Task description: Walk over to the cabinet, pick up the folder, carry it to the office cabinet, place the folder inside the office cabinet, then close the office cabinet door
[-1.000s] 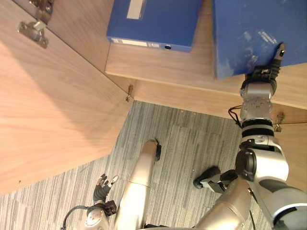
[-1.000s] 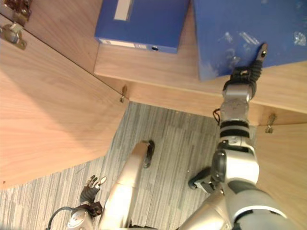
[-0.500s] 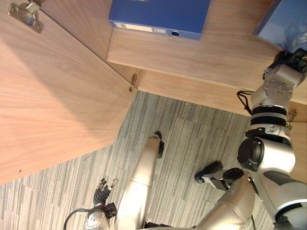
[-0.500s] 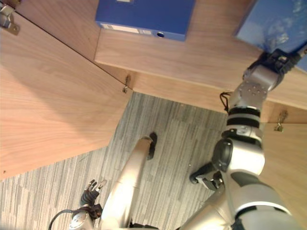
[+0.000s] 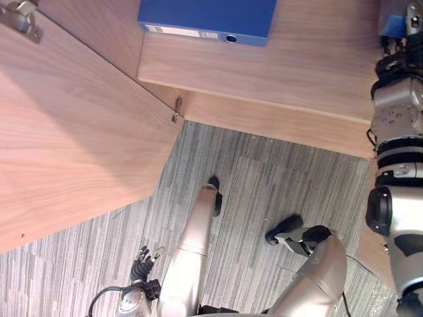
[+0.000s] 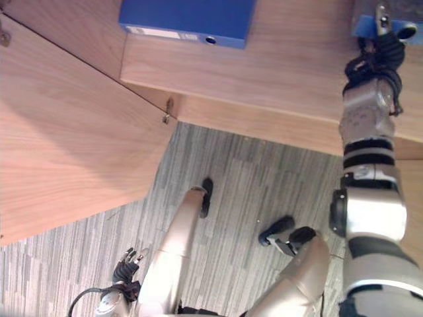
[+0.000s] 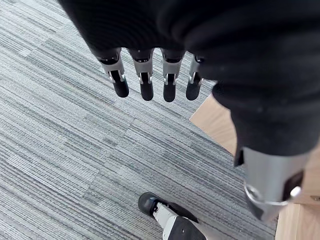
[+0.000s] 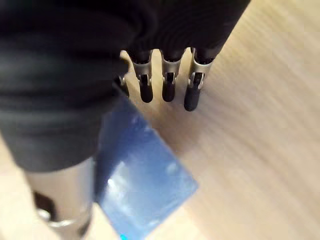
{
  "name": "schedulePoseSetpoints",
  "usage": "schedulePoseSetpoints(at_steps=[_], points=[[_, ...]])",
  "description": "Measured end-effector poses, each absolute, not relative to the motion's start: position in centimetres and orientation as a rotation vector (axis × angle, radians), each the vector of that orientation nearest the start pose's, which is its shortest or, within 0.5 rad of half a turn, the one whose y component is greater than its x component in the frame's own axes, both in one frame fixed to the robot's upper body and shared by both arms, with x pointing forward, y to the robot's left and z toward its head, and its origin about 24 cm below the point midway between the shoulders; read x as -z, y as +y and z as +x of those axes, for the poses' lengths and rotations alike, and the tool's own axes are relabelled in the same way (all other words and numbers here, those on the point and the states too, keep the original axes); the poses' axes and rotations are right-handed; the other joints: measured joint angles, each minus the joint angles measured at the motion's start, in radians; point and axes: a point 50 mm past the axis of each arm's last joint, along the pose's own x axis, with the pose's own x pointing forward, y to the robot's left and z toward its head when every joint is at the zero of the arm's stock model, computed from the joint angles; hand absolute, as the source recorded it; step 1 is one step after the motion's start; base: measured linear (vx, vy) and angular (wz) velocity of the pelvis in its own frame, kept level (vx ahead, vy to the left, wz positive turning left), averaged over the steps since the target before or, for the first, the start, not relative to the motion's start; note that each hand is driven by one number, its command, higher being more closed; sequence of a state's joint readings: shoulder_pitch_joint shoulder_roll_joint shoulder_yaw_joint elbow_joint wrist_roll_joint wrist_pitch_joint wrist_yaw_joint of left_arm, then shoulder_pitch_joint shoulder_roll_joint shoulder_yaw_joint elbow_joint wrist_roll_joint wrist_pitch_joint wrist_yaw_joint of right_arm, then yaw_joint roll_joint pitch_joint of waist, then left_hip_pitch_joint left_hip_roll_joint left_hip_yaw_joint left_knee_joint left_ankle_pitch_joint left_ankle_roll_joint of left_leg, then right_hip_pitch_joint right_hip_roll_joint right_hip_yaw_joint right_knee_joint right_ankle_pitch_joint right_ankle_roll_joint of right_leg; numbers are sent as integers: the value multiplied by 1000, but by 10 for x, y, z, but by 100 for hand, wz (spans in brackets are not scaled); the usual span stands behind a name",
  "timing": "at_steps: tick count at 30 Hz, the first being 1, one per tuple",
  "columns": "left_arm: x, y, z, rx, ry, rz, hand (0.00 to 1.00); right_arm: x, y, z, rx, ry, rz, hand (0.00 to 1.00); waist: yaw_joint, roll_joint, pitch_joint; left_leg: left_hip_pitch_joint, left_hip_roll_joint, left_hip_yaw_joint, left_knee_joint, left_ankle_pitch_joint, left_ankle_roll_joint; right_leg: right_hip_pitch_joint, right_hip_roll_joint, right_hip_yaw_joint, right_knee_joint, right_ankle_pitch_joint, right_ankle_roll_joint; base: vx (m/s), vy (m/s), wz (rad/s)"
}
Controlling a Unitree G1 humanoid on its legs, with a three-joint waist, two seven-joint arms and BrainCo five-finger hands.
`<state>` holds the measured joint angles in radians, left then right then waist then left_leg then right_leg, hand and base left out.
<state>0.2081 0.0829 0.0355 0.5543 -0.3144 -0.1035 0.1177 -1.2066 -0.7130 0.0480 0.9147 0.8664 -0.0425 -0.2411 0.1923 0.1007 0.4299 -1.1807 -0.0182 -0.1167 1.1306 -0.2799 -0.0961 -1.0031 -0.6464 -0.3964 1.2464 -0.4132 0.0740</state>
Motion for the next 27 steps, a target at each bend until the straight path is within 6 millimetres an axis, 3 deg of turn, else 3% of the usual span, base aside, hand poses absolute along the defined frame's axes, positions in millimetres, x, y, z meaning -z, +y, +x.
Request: schedulePoseSetpoints(at_steps=[1,9,17,23,27], points=[[106,201,146,-343,638,-186,0,-308,-296,386,380,-399,223,0,-3,-3,3,2,7,-1,-13,8,-4,0,7,-6,-9,4,-6,61,-41,-10],[101,205,149,-275,614,-145,0,-320,-279,393,285,-296,-462,0,-8,-18,21,50,38,-4,-141,74,-18,32,52,-48,-103,44,-27,76,-38,-6],[89,206,160,-221,546,-136,0,-311,-269,399,205,-204,-739,0,0,-36,23,120,74,12,-266,125,-19,102,92,-103,-214,86,-56,111,-21,-3],[85,207,163,-200,523,-134,0,-289,-259,407,120,-114,-857,0,-2,-52,18,193,88,44,-339,143,-13,155,113,-106,-292,120,-53,91,22,-9],[85,211,163,-195,526,-124,0,-258,-253,411,70,-31,-957,0,-9,-79,3,252,97,60,-402,159,-9,205,128,-119,-353,141,-49,82,13,-6]])
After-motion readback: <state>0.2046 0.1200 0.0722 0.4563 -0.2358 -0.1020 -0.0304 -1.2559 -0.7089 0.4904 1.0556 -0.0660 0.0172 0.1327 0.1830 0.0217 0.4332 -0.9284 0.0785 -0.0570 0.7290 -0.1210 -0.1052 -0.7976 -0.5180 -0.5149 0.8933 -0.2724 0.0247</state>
